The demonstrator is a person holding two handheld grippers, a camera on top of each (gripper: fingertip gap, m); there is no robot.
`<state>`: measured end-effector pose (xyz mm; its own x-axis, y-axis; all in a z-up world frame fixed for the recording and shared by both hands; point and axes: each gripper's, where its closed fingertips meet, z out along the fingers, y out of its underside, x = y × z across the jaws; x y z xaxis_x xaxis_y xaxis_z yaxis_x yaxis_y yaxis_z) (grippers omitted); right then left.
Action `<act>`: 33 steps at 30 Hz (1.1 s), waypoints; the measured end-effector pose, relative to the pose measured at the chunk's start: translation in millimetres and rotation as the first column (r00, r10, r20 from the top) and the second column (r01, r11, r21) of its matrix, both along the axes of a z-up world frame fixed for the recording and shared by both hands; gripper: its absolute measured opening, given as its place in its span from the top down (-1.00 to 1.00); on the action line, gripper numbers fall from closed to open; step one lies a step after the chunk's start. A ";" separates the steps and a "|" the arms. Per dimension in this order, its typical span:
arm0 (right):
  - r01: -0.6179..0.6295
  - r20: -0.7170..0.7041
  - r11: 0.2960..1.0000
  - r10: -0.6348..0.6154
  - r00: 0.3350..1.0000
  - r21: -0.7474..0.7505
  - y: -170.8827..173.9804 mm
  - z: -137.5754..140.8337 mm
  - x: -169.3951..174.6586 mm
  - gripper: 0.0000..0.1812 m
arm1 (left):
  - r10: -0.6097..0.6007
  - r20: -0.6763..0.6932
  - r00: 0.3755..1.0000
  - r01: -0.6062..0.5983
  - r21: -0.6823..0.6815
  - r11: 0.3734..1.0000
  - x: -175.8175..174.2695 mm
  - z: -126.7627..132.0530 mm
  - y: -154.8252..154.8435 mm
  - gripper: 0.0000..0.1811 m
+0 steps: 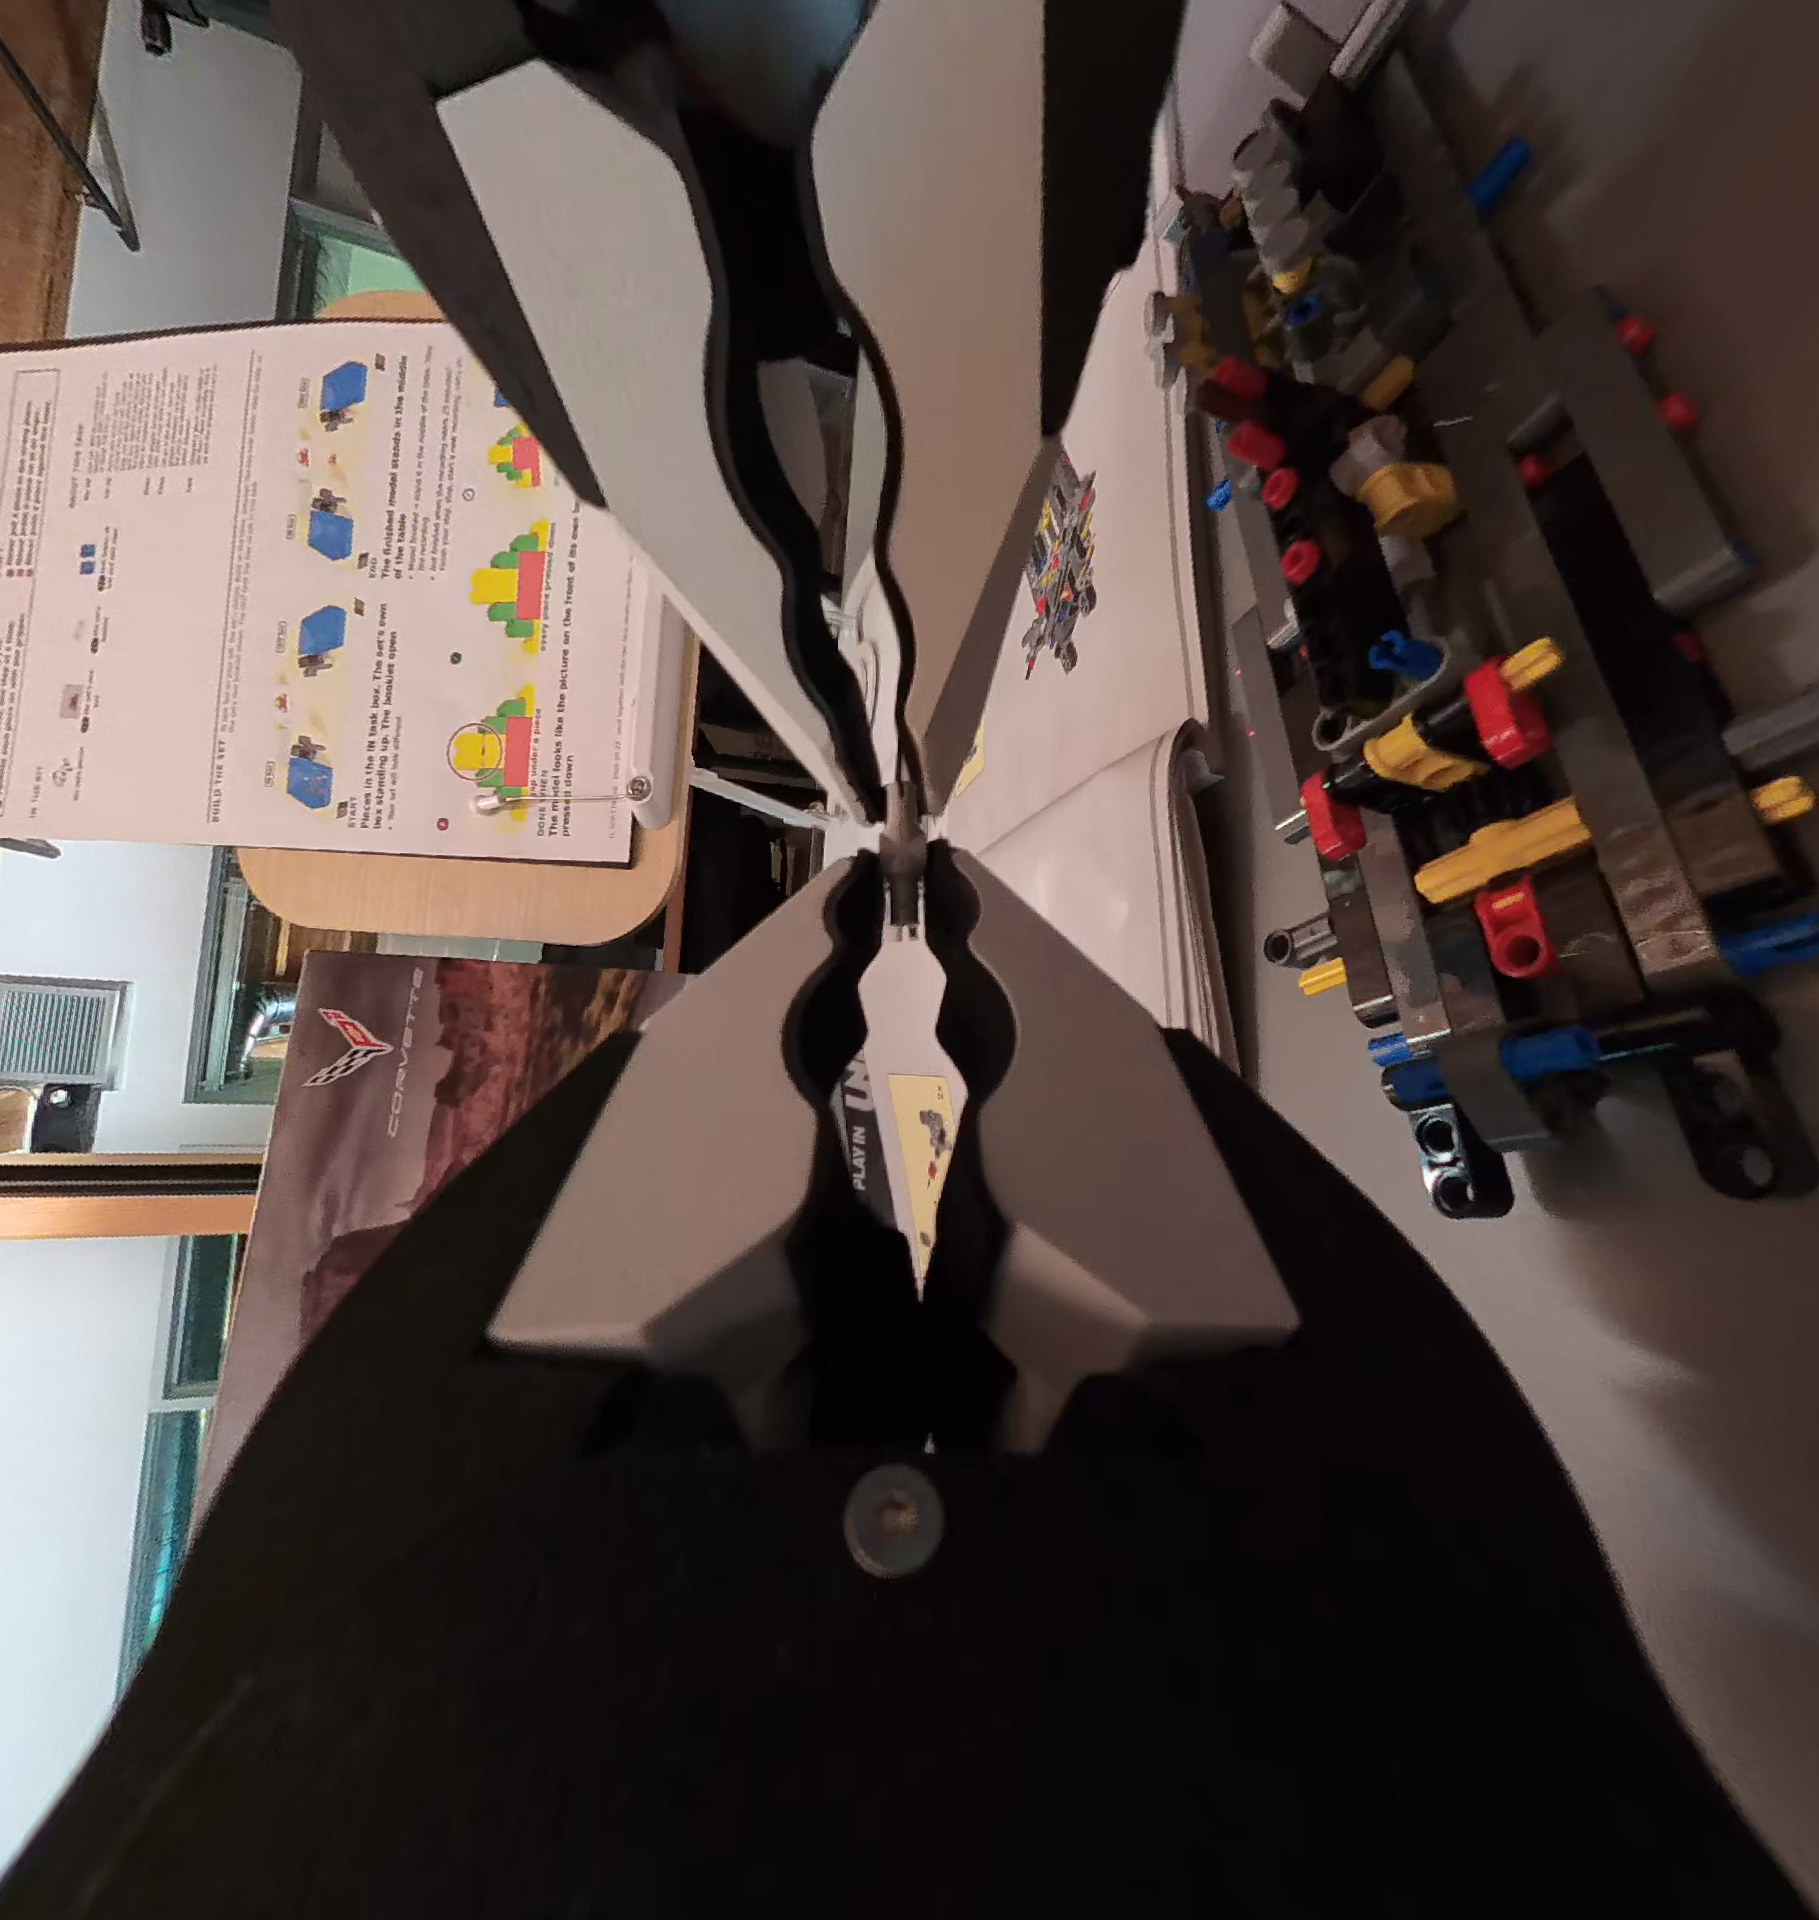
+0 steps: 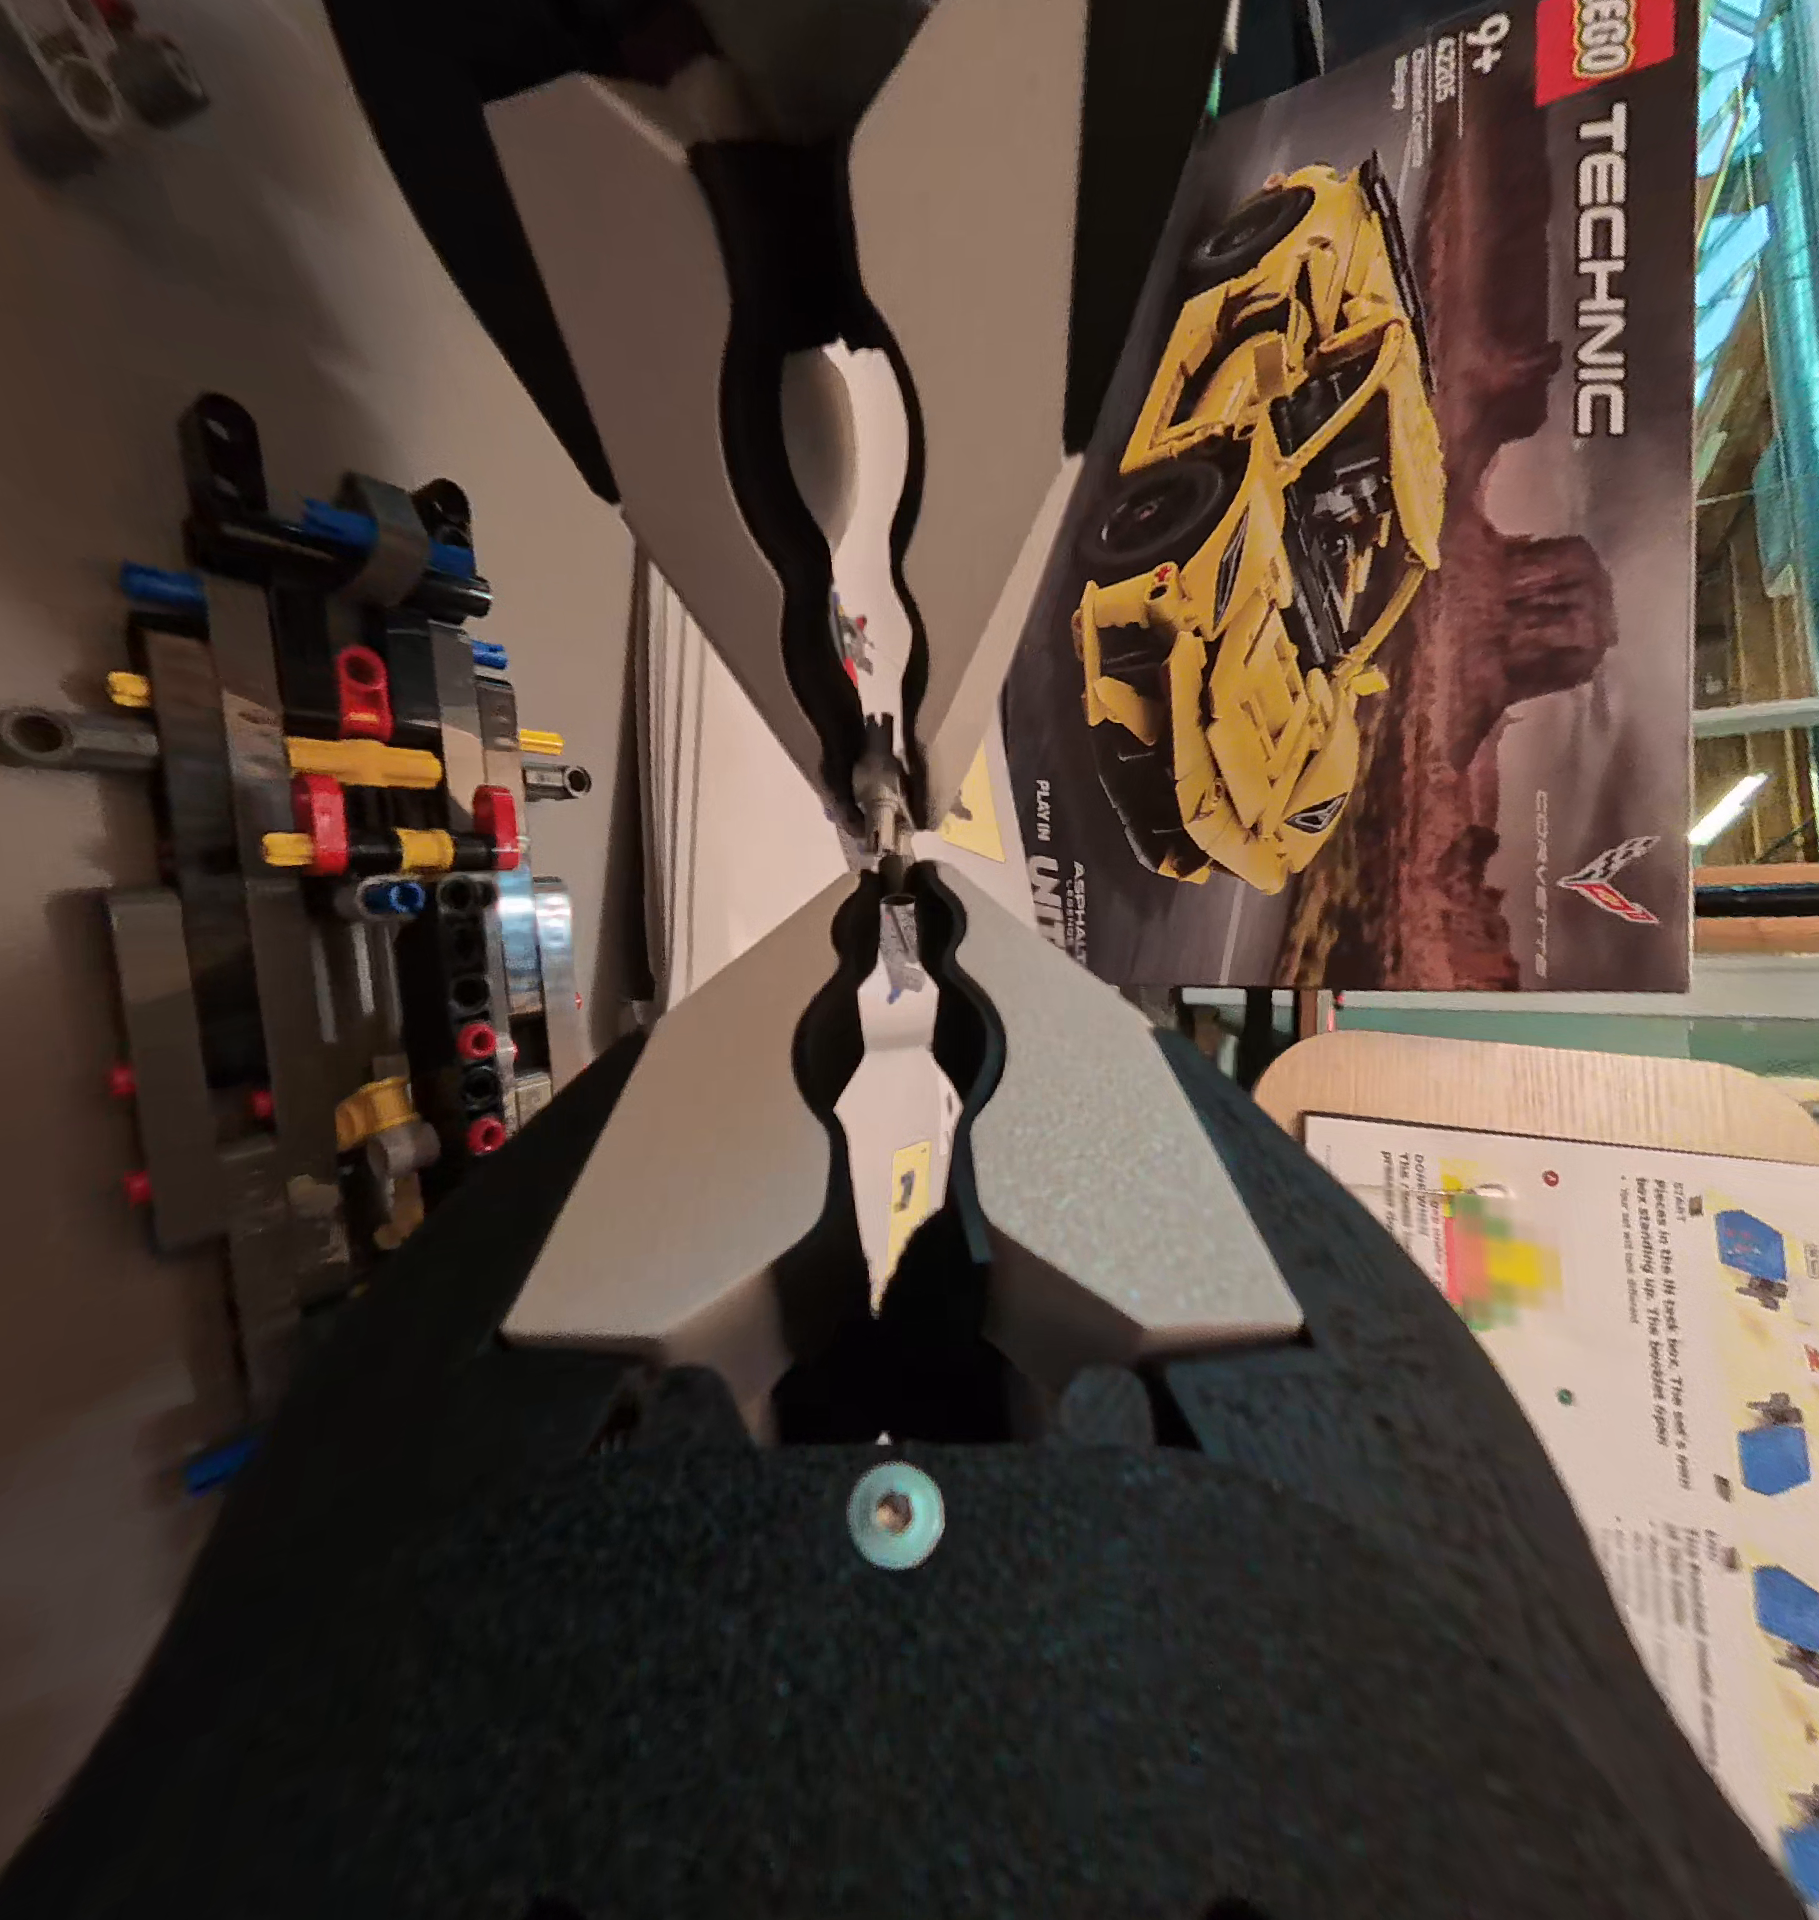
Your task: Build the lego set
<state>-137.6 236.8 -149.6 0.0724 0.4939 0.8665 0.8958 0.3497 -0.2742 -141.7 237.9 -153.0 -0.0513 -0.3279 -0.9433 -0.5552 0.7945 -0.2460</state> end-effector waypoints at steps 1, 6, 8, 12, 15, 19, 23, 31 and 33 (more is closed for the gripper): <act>-0.011 -0.024 1.000 0.010 1.000 -0.021 -1.3 -0.7 -0.1 0.94 | -0.006 -0.002 1.000 0.006 0.000 1.000 0.2 -0.6 -1.1 0.93; -0.100 -0.212 0.980 0.063 0.975 -0.170 -11.4 1.1 0.5 0.94 | -0.051 0.014 0.999 0.052 -0.036 0.998 3.0 1.3 -10.6 0.93; -0.098 -0.215 0.975 0.054 0.975 -0.201 -13.1 -1.0 0.2 0.94 | -0.058 0.007 0.998 0.058 -0.030 0.998 3.4 -0.6 -12.5 0.93; -0.102 -0.243 0.974 0.052 0.969 -0.200 -11.9 -0.1 -2.9 0.94 | -0.055 0.020 0.998 0.056 -0.036 0.998 4.8 0.8 -12.5 0.92; -0.089 -0.308 0.967 0.011 0.951 -0.238 -8.6 1.0 -2.0 0.94 | -0.044 0.028 0.999 0.046 -0.044 0.998 5.1 1.4 -9.3 0.92; -0.103 -0.494 0.911 -0.118 0.862 -0.398 -10.9 8.7 2.1 0.91 | -0.060 0.105 0.993 0.067 -0.072 0.995 3.5 12.0 -10.1 0.93; -0.390 -0.755 0.719 -0.284 0.590 -0.575 -30.0 36.9 4.2 0.83 | -0.084 0.320 0.944 0.182 -0.291 0.939 0.4 43.3 -20.5 0.92; -0.807 -0.842 0.406 -0.503 0.195 -0.429 -42.6 77.0 -12.9 0.74 | -0.075 0.540 0.838 0.431 -0.572 0.698 -3.0 72.3 -37.8 0.92; -0.894 -0.814 0.275 -0.561 0.149 -0.353 -49.6 86.1 -14.5 0.68 | -0.103 0.560 0.822 0.453 -0.533 0.715 -4.1 78.0 -44.0 0.92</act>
<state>-152.1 187.1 -63.5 -0.0653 0.7718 -0.6324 -0.2953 -0.6204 -0.7266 -145.8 193.9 -75.0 0.1345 -0.8817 -0.4523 -0.0121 0.4549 -0.8905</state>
